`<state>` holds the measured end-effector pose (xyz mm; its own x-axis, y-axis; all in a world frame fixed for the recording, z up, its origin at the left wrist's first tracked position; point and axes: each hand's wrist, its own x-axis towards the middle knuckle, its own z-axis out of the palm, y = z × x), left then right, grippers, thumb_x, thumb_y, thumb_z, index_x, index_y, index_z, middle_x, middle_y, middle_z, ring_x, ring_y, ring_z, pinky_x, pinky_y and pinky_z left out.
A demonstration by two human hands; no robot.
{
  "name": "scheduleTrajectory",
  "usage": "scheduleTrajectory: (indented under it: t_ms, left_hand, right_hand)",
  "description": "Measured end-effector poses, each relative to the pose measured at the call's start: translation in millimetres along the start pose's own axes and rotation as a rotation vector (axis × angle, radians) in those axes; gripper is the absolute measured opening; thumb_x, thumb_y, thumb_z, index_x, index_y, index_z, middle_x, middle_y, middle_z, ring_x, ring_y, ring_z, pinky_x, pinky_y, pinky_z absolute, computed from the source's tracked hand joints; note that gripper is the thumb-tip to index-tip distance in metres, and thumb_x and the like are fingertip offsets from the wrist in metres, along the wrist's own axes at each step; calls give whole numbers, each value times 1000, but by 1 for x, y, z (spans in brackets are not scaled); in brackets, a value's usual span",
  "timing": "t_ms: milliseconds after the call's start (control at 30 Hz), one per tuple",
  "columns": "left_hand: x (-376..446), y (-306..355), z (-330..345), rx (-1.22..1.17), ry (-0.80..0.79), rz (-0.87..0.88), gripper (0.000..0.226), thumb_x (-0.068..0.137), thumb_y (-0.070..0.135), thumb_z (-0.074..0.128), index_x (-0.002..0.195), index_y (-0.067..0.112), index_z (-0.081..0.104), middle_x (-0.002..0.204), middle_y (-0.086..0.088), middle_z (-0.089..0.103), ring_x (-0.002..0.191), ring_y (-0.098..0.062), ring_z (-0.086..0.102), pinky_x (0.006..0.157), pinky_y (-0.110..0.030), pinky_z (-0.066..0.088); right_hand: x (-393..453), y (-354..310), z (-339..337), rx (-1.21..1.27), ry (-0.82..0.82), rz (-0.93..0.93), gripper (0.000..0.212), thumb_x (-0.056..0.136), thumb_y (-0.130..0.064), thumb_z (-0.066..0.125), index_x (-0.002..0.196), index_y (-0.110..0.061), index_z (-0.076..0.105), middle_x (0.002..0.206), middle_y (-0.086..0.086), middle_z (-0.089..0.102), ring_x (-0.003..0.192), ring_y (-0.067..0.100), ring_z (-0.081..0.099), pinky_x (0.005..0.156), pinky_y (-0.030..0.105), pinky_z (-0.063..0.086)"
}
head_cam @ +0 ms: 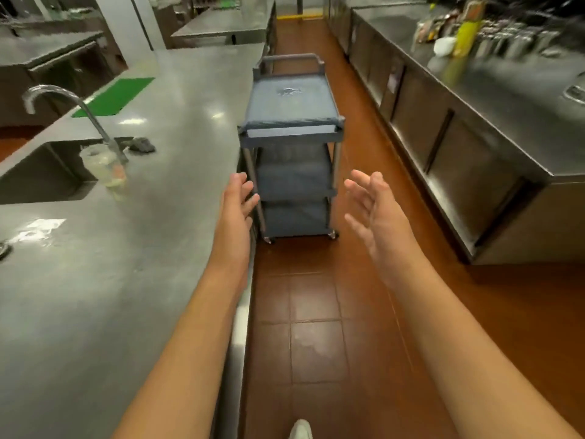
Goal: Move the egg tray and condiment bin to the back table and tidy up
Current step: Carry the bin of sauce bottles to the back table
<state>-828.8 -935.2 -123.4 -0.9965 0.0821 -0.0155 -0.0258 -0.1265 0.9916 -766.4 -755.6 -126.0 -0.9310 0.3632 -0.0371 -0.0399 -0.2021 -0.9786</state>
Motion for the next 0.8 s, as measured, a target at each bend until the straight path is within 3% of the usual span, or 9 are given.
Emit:
scheduleTrajectory:
  t_ms: [133,267,433,533,800]
  left_hand:
    - [36,-5,53,0,-197,-9,59,99,61,27,145,28,43,142,10,52,126,-4,53,116,-39,30]
    - [52,-9,116,-3,-353,-48,68,88,68,32,143,30,46,141,11,54,124,-3,54,114,-38,31]
    - [63,-19,209,18,-534,-44,58,98,62,29,143,29,47,140,11,54,124,-2,53,116,-41,30]
    - [68,-24,267,58,-593,-27,59,99,62,28,144,29,46,141,10,54,125,-3,53,116,-42,30]
    - [91,-31,343,88,-621,35,66,93,66,27,147,31,41,145,11,49,130,-5,47,117,-44,28]
  right_hand:
    - [20,-13,-39,-31,197,-61,71,82,-67,43,142,-30,50,137,-14,59,126,-2,51,108,29,40]
    - [26,-25,-82,-100,337,-97,75,80,-75,38,141,-35,50,139,-16,56,129,1,49,111,31,37]
    - [35,-39,-152,-106,482,-124,67,92,-66,33,146,-29,44,145,-12,52,132,3,46,115,34,35]
    - [44,-51,-201,-85,569,-132,57,100,-58,28,147,-27,43,147,-10,50,134,4,45,116,34,34]
    - [86,-63,-268,-39,593,-125,58,100,-58,27,148,-27,42,150,-8,48,135,7,45,116,35,34]
